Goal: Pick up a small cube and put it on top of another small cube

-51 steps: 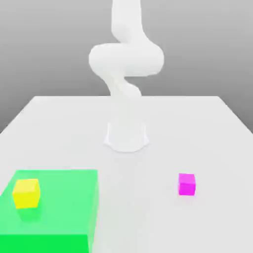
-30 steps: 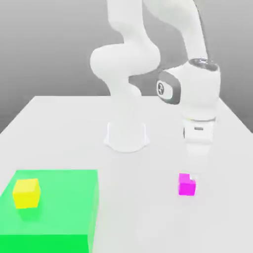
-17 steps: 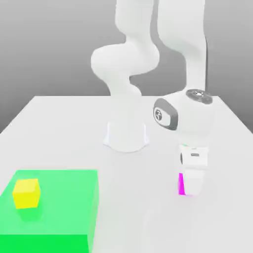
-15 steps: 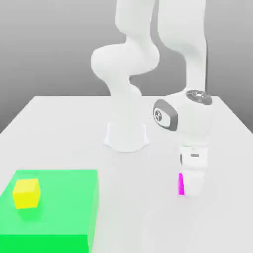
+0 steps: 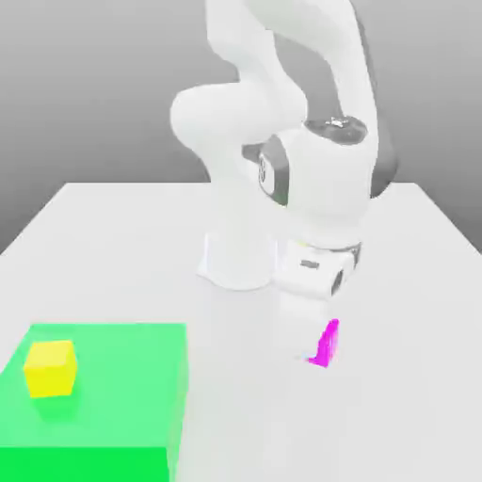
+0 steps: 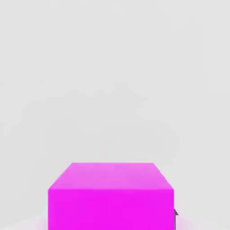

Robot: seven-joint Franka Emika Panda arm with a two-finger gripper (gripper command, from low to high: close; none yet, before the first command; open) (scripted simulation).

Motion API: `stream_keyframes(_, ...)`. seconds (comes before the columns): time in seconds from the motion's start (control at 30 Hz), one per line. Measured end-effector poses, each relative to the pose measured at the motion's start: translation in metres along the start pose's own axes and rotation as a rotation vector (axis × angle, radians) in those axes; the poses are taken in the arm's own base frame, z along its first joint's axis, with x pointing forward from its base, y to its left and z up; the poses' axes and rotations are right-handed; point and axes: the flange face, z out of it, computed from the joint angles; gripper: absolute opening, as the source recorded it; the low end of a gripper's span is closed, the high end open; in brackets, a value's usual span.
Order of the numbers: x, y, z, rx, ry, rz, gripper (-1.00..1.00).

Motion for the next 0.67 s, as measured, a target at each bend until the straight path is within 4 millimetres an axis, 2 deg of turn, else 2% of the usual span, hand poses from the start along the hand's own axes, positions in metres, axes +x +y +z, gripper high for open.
stream_keyframes(0.1, 0.016, 0.068, -0.022, 0.0, 0.001, 0.178, -1.0)
stream_keyframes(0.2, 0.018, 0.142, -0.046, 0.0, 0.001, 0.357, -1.0)
stream_keyframes(0.27, 0.011, 0.192, -0.063, 0.0, 0.0, 0.477, -1.0)
stream_keyframes(0.37, -0.013, 0.268, -0.089, 0.0, -0.003, 0.66, -1.0)
stream_keyframes(0.43, -0.014, 0.278, -0.079, 0.003, -0.003, 0.684, -1.0)
stream_keyframes(0.53, -0.013, 0.279, -0.042, 0.002, -0.003, 0.685, -1.0)
stream_keyframes(0.57, -0.014, 0.279, -0.035, 0.001, -0.004, 0.687, 1.0)
stream_keyframes(0.67, -0.014, 0.279, -0.035, 0.001, -0.004, 0.687, 1.0)
